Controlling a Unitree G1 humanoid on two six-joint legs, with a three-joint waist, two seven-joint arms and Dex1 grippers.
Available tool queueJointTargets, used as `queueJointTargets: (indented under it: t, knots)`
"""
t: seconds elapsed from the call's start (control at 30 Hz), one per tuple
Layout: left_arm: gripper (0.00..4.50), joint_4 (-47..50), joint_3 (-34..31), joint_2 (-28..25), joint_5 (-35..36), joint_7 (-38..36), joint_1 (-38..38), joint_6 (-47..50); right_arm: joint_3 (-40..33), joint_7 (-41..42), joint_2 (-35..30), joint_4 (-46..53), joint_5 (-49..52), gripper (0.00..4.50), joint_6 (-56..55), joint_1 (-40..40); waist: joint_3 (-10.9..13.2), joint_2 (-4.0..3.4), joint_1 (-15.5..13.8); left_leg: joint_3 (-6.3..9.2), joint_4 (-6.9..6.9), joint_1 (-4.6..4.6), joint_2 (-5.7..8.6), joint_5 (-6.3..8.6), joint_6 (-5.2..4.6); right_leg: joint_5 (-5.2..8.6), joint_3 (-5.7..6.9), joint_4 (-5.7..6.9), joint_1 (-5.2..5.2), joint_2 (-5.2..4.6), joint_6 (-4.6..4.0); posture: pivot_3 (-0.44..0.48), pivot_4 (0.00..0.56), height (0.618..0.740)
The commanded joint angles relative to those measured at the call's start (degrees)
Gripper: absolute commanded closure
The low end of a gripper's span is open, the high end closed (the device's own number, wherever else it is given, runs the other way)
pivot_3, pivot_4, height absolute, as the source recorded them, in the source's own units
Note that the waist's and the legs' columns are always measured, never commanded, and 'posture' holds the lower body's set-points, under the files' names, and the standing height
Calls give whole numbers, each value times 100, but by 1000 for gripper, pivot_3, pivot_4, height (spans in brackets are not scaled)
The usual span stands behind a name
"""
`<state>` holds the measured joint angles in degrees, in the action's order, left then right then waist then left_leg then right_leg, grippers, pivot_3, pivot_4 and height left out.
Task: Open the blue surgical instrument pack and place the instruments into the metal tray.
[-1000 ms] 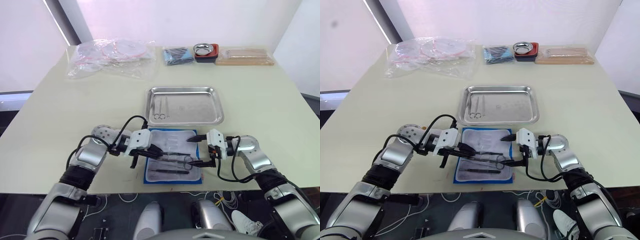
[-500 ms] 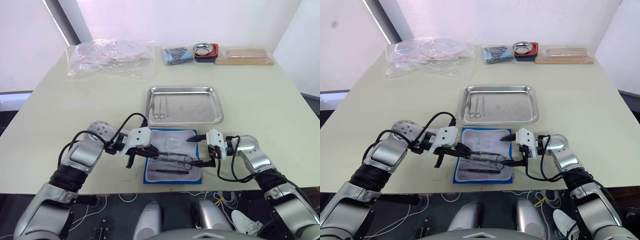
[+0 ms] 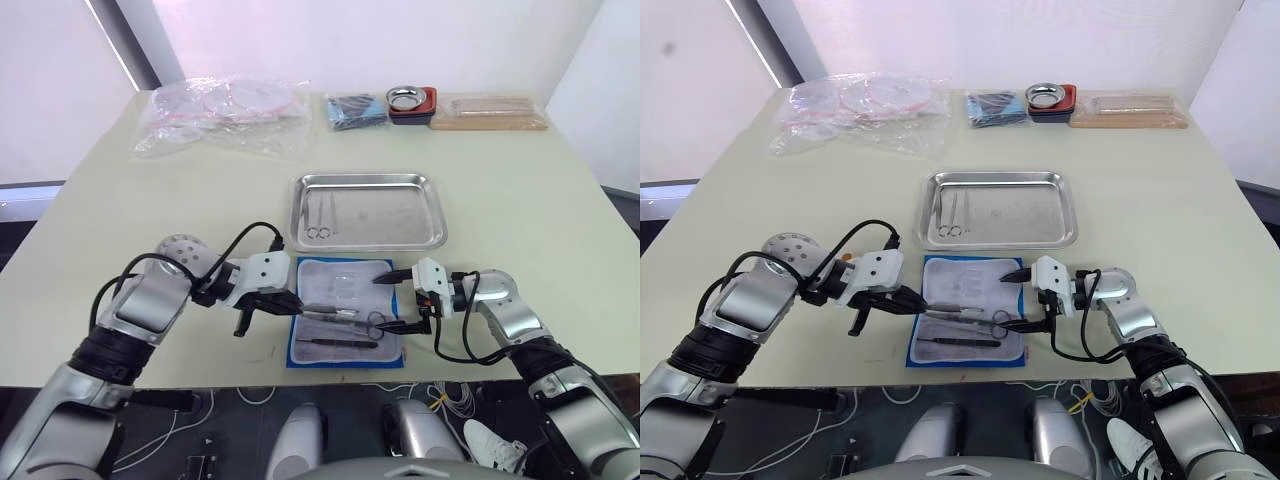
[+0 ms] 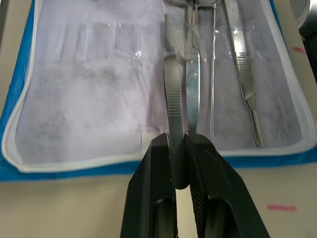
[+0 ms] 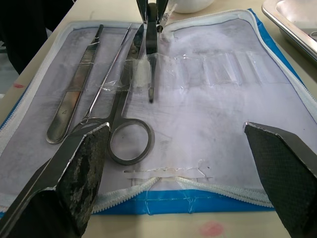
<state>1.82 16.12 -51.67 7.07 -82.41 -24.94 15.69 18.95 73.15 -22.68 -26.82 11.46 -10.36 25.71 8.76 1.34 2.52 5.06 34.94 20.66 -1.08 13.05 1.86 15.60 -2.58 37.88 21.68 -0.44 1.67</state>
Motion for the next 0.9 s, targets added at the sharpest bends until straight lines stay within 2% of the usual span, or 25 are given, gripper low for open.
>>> queueJointTargets:
  t: [0.03, 0.7, 0.9]
  knots:
    - [4480, 227, -251, -257, 133, -133, -51, 38, 452, -92, -101, -636, -746, 0, 223, -281, 2, 0, 0, 0, 0, 0, -1, 0, 0, 0, 0, 0, 0, 0, 0, 0, 150, 740]
    - [4480, 632, -833, -1339, 564, -512, 176, 442, 491, -94, -43, -734, -759, 0, 166, -226, 27, -4, 2, 0, -5, 1, -25, 0, 0, 1, -2, 1, 10, 27, -1, 0, 150, 740]
    - [4480, 770, -1182, -1428, 909, -414, 130, 823, 498, -94, -32, -774, -766, 0, 134, -216, 34, 5, 3, -1, -5, 2, -26, 0, 0, 1, -2, 0, 12, 27, -1, 0, 150, 740]
